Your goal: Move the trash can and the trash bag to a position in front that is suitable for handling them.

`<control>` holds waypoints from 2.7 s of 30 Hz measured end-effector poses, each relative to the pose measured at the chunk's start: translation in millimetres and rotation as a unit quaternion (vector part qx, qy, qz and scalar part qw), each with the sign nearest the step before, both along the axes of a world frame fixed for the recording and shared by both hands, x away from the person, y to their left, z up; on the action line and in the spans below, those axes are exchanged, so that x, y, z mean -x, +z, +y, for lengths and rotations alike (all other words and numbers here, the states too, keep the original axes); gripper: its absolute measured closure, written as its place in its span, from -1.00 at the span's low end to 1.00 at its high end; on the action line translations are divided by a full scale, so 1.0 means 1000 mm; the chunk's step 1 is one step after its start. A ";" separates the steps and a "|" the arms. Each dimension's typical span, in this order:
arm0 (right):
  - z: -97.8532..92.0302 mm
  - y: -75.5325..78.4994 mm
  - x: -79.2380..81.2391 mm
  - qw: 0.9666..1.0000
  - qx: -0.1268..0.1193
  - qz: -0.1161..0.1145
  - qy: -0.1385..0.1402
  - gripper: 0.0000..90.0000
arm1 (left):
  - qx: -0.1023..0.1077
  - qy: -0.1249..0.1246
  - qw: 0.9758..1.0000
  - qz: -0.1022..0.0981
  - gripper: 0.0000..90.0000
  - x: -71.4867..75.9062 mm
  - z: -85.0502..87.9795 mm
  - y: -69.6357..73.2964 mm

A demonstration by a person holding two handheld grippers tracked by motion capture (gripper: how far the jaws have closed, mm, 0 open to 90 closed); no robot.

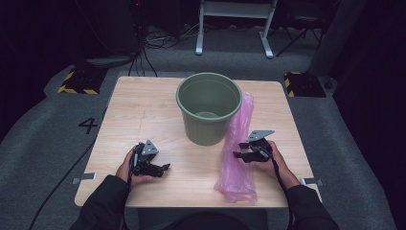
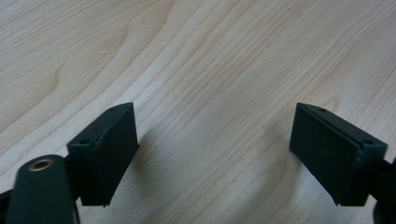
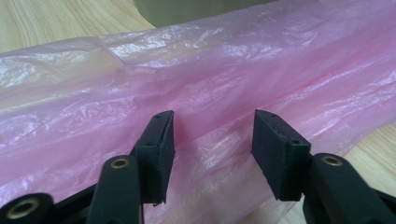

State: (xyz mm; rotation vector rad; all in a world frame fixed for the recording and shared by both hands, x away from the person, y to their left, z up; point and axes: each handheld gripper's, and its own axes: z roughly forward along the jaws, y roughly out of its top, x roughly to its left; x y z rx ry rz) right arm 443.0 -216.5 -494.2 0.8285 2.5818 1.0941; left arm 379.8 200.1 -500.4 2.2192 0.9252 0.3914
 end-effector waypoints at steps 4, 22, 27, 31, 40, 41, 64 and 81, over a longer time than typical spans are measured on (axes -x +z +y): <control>0.006 -0.001 0.000 1.000 -0.003 0.000 0.002 0.04 | 0.020 -0.005 1.000 -0.004 -0.64 -0.001 -0.004 0.004; 0.025 -0.003 -0.002 1.000 -0.001 -0.011 -0.014 -0.09 | 0.073 -0.113 0.990 -0.037 -0.56 0.002 -0.110 0.040; 0.023 -0.004 -0.002 1.000 0.001 -0.012 -0.016 -0.25 | 0.072 -0.141 0.987 -0.022 -0.55 0.004 -0.134 0.034; 0.018 -0.003 -0.004 1.000 -0.009 -0.007 -0.019 -0.40 | 0.052 -0.162 0.985 -0.006 -0.55 0.006 -0.154 0.022; 0.000 0.014 -0.007 0.998 -0.037 -0.031 -0.048 -0.50 | 0.023 -0.161 0.987 0.008 -0.52 0.006 -0.159 0.008; -0.006 0.017 -0.011 0.997 -0.041 -0.039 -0.060 -0.53 | 0.015 -0.160 0.987 0.010 -0.51 0.006 -0.160 0.005; 0.005 -0.005 -0.080 0.986 0.006 -0.010 -0.165 -0.48 | 0.018 -0.178 0.984 0.005 -0.57 0.005 -0.126 -0.002; 0.007 -0.004 -0.067 0.992 -0.031 -0.029 -0.119 0.91 | 0.049 -0.115 0.990 -0.065 -0.56 0.004 -0.095 0.035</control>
